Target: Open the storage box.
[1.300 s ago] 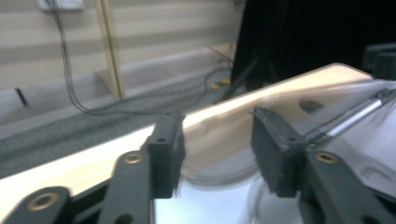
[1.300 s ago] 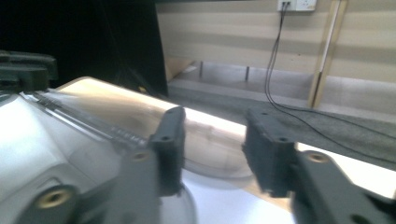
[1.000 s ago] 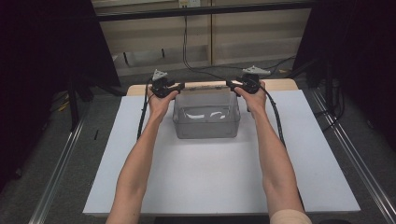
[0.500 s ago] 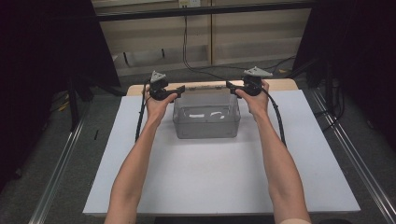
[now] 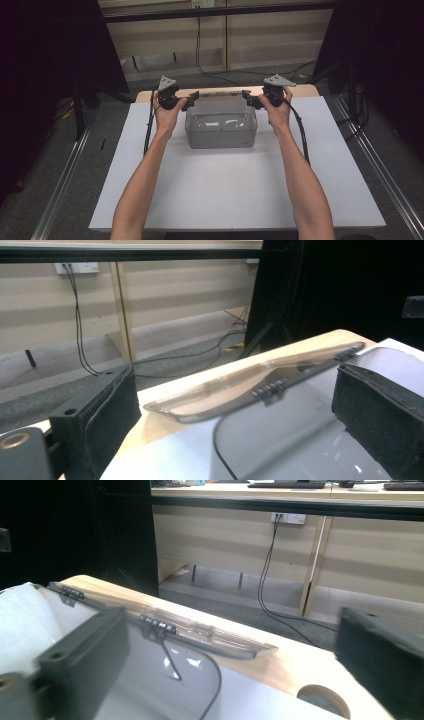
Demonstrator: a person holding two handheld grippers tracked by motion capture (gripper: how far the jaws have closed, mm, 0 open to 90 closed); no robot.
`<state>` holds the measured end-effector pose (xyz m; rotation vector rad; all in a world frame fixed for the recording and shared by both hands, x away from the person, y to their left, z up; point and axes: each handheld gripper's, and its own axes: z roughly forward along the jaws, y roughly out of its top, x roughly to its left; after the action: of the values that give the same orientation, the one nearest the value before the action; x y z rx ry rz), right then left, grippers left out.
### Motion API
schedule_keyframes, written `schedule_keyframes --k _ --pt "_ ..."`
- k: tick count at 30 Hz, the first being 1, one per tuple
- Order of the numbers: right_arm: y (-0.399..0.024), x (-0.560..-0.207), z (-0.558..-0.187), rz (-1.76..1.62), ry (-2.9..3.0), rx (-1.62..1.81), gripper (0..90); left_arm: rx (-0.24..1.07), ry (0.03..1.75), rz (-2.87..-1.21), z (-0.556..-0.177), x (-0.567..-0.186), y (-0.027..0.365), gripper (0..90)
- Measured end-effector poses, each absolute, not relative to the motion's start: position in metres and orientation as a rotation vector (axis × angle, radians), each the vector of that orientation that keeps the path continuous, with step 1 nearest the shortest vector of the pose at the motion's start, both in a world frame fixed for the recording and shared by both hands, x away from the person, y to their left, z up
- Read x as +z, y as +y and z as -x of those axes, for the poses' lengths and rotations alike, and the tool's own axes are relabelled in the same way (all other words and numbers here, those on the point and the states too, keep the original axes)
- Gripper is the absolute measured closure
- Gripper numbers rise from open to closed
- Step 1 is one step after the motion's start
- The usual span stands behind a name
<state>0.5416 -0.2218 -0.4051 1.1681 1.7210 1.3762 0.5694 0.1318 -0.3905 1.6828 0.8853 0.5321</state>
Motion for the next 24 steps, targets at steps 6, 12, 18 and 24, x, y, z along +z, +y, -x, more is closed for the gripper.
schedule_keyframes --k 6,12,18,24 --pt "-0.221 -0.400 -0.526 -1.156 1.689 1.382 0.1 0.539 0.867 -1.660 -0.552 -0.389 0.138 3.8" --pt "-0.216 -0.395 -0.513 -1.144 1.654 1.355 0.0 0.595 0.843 -1.625 -0.533 -0.383 0.144 3.2" --pt "-0.215 -0.391 -0.504 -1.109 1.627 1.356 0.0 0.632 0.851 -1.583 -0.519 -0.383 0.153 3.7" --pt "-0.213 -0.388 -0.493 -1.078 1.602 1.359 0.2 0.648 0.849 -1.585 -0.510 -0.380 0.161 3.7"
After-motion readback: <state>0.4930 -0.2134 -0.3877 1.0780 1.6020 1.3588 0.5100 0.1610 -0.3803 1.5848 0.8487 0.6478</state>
